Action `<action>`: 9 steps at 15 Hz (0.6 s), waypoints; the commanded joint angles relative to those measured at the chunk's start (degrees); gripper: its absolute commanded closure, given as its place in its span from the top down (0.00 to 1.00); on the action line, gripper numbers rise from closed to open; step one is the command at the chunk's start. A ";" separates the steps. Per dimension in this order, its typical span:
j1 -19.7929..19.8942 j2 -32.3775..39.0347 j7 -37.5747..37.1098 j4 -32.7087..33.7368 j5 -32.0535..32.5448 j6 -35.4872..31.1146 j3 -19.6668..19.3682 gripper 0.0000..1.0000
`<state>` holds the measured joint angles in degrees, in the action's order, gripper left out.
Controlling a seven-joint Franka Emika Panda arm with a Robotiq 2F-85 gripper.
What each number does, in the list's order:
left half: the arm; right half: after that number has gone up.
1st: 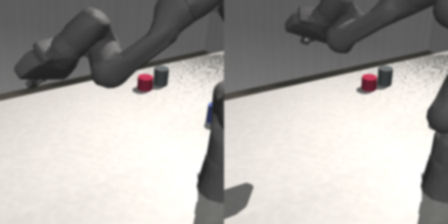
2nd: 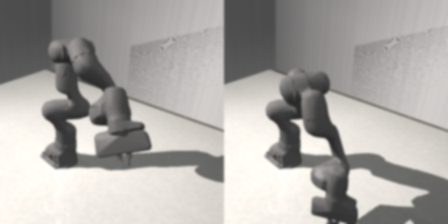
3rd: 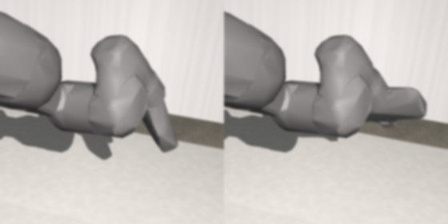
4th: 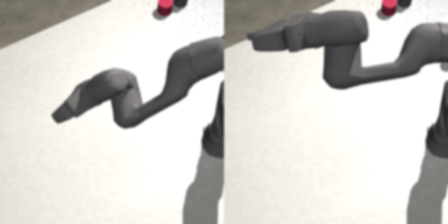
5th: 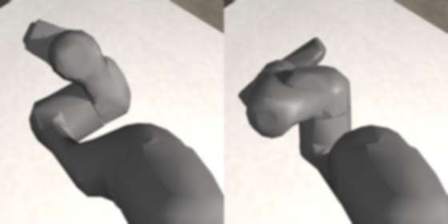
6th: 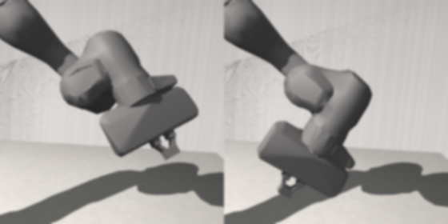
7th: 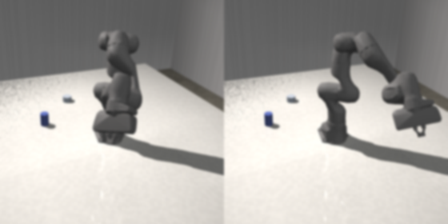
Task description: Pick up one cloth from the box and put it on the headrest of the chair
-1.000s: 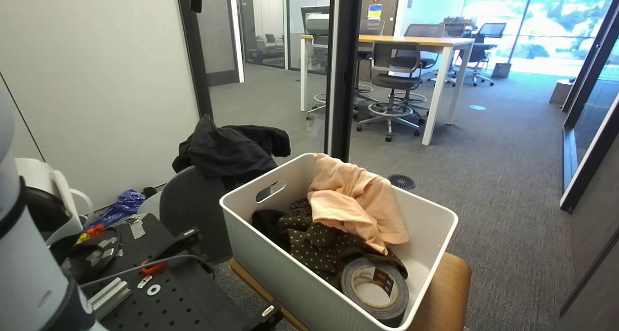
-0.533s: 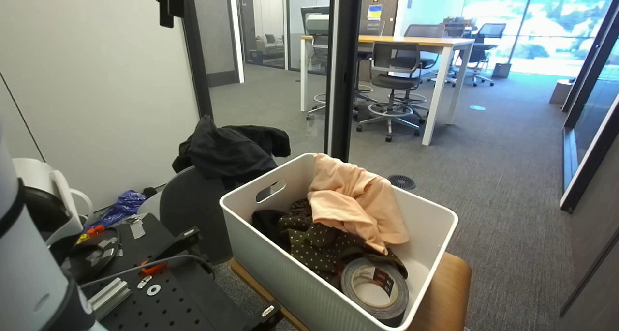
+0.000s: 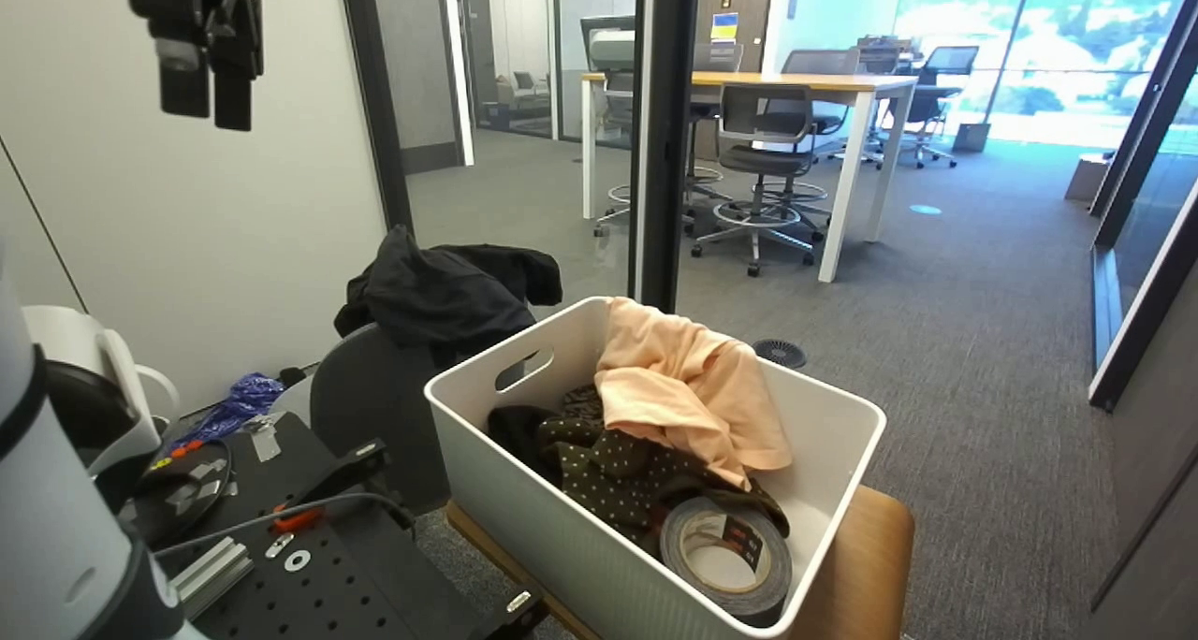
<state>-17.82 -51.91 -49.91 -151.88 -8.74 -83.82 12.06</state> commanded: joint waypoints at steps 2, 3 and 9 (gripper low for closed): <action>0.87 -14.80 12.03 -7.58 2.41 6.33 3.06 1.00; 1.31 -14.83 15.30 -5.92 3.35 7.35 3.17 1.00; 5.58 -18.69 24.69 -5.90 1.68 7.25 4.75 1.00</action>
<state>-16.29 -69.75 -28.49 -157.98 -5.39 -77.02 14.37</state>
